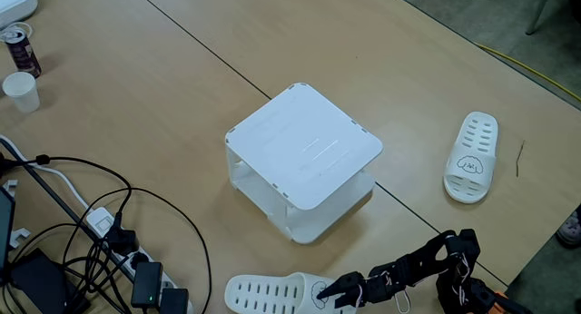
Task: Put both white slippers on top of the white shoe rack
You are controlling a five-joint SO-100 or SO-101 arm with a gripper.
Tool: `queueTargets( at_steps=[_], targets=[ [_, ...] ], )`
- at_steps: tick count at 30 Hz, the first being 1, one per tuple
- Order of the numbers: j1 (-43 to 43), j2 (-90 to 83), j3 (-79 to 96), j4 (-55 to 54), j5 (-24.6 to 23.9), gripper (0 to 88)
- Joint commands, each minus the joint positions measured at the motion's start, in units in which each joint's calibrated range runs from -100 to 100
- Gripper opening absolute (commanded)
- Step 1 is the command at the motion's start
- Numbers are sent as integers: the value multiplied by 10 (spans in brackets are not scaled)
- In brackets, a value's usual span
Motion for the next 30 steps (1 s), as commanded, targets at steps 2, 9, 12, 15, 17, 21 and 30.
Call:
queueTargets(
  at_steps=[2,9,12,15,17,21,30],
  targets=[
    [-2,-5,-32,-13,4,91],
    [0,-11,-32,-13,4,8],
    [1,-26,-33,-13,4,8],
    [2,-62,-33,-10,4,8],
    [2,-91,-35,-6,4,8],
    [2,-156,-39,-3,4,8],
    [-4,-260,-34,56,4,8]
  ],
)
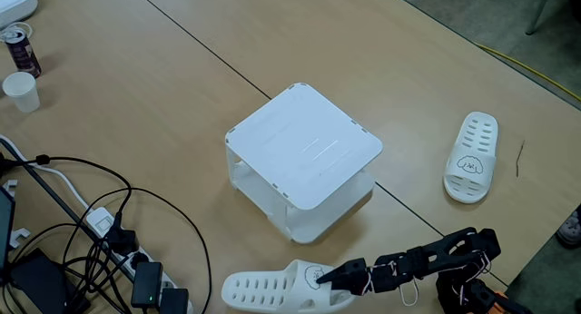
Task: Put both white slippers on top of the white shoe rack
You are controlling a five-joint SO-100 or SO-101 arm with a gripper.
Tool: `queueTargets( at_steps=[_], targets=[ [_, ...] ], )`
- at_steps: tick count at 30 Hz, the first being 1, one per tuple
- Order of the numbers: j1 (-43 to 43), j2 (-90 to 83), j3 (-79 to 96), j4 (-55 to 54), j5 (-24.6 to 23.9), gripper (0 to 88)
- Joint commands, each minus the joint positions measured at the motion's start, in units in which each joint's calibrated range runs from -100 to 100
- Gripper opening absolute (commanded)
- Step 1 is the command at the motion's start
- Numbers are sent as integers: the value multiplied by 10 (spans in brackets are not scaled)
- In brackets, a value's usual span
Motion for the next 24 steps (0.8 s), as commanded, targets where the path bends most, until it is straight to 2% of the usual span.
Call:
queueTargets(
  at_steps=[1,11,19,24],
  targets=[
    [-4,-89,-30,4,4,8],
    [-1,-168,-78,8,4,8],
    [4,-167,-258,164,4,8],
    [64,-157,-332,228,4,8]
  ],
)
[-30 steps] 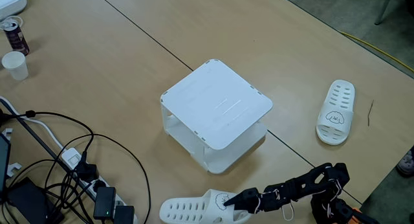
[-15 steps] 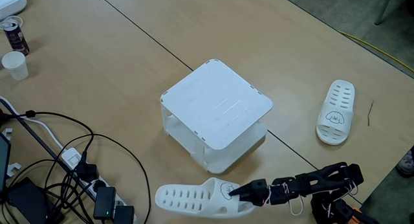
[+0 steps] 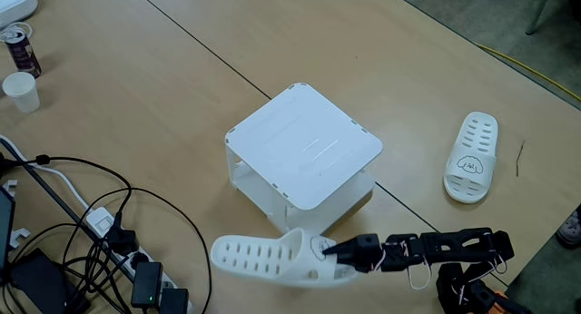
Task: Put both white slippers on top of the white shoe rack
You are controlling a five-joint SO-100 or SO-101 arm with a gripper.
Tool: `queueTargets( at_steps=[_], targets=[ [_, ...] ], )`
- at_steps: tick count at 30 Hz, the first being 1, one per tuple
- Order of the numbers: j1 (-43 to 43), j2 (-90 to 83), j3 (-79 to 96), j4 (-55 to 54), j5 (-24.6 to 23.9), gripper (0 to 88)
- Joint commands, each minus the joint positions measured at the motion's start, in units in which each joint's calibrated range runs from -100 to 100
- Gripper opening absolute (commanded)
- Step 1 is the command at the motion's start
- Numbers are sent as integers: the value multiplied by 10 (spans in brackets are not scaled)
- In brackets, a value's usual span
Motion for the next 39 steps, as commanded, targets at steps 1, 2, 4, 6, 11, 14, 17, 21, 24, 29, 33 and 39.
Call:
queueTargets(
  at_steps=[1,2,4,6,11,14,17,21,24,29,33,39],
  targets=[
    [58,-30,-117,31,4,8],
    [73,-27,-132,37,4,8],
    [98,-17,-159,53,4,8],
    [120,-7,-185,69,4,8],
    [165,17,-228,97,4,8],
    [177,31,-237,97,4,8],
    [180,42,-243,97,4,8],
    [188,63,-249,97,4,8],
    [206,86,-268,97,4,8],
    [238,136,-316,97,4,8],
    [249,159,-335,97,4,8],
    [267,193,-356,97,4,8]
  ],
)
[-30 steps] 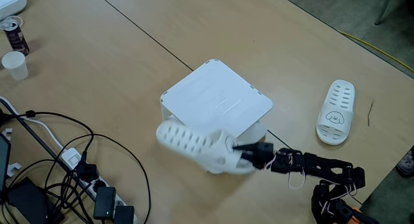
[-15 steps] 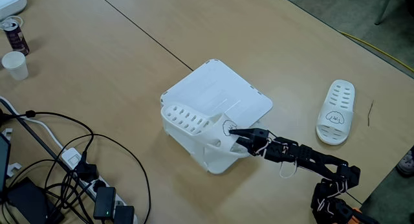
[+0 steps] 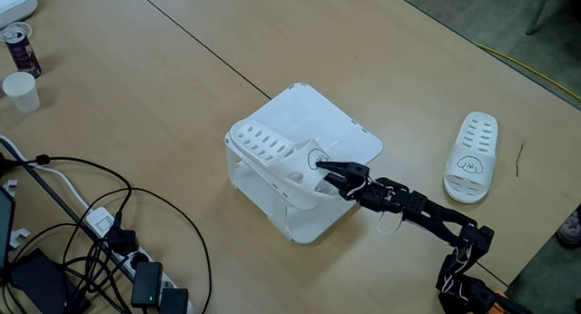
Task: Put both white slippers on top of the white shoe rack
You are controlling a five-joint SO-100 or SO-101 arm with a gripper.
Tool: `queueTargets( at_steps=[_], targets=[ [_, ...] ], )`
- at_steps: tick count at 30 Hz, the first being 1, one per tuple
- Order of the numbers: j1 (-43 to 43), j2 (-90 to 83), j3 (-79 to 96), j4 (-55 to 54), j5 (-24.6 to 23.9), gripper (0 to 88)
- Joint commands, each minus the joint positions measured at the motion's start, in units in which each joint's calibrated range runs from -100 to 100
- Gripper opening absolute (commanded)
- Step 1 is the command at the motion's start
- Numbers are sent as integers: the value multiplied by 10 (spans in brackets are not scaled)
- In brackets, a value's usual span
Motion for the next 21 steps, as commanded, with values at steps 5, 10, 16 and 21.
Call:
queueTargets(
  at_steps=[5,10,16,21],
  targets=[
    [34,19,-83,0,4,8],
    [49,38,-98,0,4,8],
    [49,58,-118,0,4,8],
    [44,84,-145,0,4,8]
  ],
)
